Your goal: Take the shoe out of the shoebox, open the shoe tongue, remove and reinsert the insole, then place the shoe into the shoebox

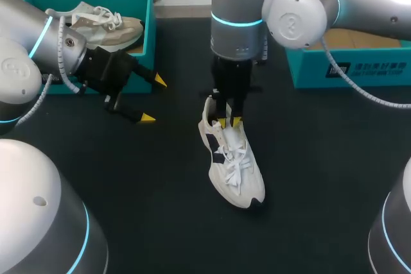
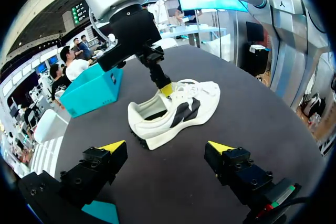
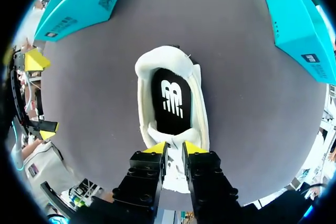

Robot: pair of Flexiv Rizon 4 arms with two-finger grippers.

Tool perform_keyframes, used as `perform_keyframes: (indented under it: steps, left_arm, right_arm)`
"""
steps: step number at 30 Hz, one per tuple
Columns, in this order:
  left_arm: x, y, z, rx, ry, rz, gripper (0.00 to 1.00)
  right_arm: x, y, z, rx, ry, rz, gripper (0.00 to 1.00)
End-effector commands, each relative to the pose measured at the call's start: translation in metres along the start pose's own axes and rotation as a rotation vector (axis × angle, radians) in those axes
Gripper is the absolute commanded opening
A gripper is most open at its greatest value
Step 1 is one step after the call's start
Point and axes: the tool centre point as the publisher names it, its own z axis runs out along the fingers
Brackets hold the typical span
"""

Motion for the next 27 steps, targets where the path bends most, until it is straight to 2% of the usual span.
perform_keyframes:
  steps: [1, 8, 17, 21, 24, 27]
  left_arm:
    - [0.000, 0.000, 0.000, -0.003, 0.002, 0.000, 1.00]
    - [0.000, 0.000, 0.000, -0.003, 0.002, 0.000, 1.00]
    - [0.000, 0.000, 0.000, -0.003, 0.002, 0.000, 1.00]
    - [0.000, 0.000, 0.000, -0.003, 0.002, 0.000, 1.00]
    - [0.000, 0.000, 0.000, -0.003, 0.002, 0.000, 1.00]
    - [0.000, 0.000, 0.000, -0.003, 0.002, 0.000, 1.00]
  right_arm:
    - [-0.003, 0.002, 0.007, 0.000, 0.002, 0.002, 0.20]
    - [-0.005, -0.001, -0.012, -0.037, -0.026, 0.010, 0.27]
    - [-0.003, 0.008, 0.007, -0.029, 0.006, -0.014, 0.32]
    - [-0.008, 0.005, -0.011, -0.059, -0.034, -0.029, 0.33]
    - [-0.009, 0.007, -0.027, -0.110, -0.071, -0.138, 0.34]
    - [0.001, 0.014, -0.042, -0.154, -0.145, -0.441, 0.36]
